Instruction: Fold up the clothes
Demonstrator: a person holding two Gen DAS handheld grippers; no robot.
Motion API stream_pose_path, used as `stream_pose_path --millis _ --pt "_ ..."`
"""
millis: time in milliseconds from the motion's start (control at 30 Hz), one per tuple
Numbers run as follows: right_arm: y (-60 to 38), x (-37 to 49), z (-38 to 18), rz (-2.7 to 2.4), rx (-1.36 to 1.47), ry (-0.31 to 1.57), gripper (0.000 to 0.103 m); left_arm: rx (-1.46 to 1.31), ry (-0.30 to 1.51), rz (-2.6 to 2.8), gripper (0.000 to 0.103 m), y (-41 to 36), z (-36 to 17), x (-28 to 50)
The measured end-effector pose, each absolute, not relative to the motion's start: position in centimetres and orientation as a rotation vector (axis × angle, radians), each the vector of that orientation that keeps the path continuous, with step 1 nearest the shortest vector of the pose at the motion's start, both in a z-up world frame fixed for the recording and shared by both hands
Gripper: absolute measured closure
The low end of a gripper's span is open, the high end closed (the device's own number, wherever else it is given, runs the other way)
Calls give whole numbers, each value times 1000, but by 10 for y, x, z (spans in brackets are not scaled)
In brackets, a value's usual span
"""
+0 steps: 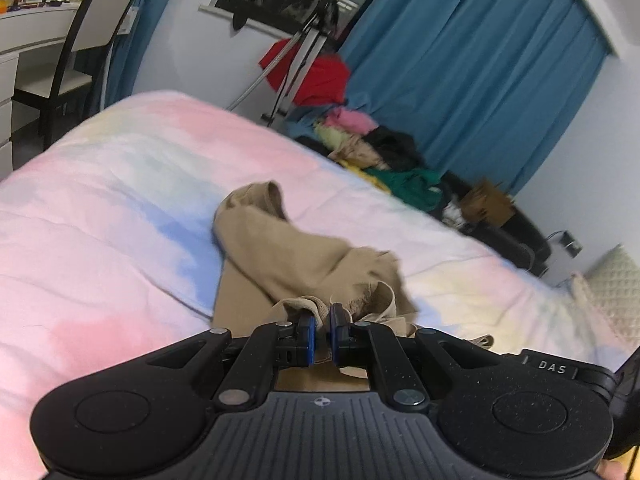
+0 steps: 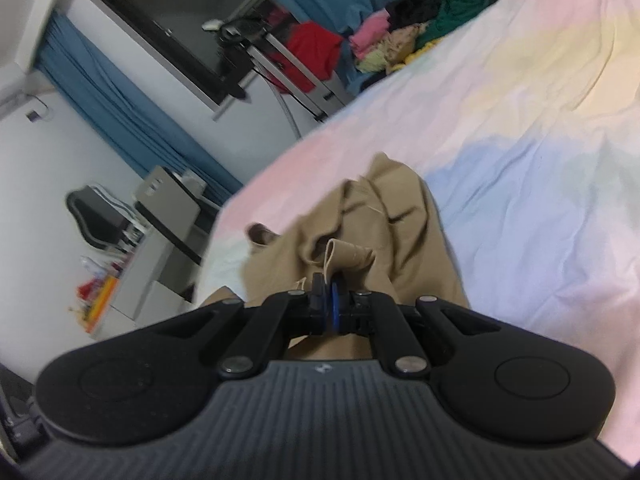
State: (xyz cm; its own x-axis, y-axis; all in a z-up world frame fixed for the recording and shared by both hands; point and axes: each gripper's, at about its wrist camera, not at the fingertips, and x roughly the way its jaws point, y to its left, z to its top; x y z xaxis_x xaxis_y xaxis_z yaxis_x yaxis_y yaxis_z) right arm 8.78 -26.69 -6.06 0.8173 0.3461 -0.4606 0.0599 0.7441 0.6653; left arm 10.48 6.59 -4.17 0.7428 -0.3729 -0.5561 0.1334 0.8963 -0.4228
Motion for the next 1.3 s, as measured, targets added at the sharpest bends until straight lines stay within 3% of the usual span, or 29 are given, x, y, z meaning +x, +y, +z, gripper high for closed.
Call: stream_pose_path --millis 300,567,600,633,700,733,767,900,1100,1300 --pt "-257 131 -112 123 635 743 96 -293 794 -254 94 56 -103 156" --pt "-257 119 -99 140 622 705 93 -217 762 -254 93 48 -97 145" --pt "-256 114 -93 141 601 687 92 -209 752 -255 89 47 -94 141" --pt "-254 108 -87 141 576 663 87 -200 744 -257 84 46 -90 137" --pt "-252 95 -75 138 539 609 55 -168 729 -265 54 41 -82 128" --pt "-251 89 -70 137 521 582 24 -148 710 -264 48 38 -77 121" --pt "-251 82 -64 137 504 557 8 -127 687 -262 39 36 -71 113" --pt "-248 56 -45 137 439 475 11 -42 598 -286 21 25 -51 81" --pt "-243 27 -35 105 350 427 11 27 520 -286 12 23 -36 35" --pt "-247 20 -35 91 359 412 11 20 529 -245 11 34 -33 27"
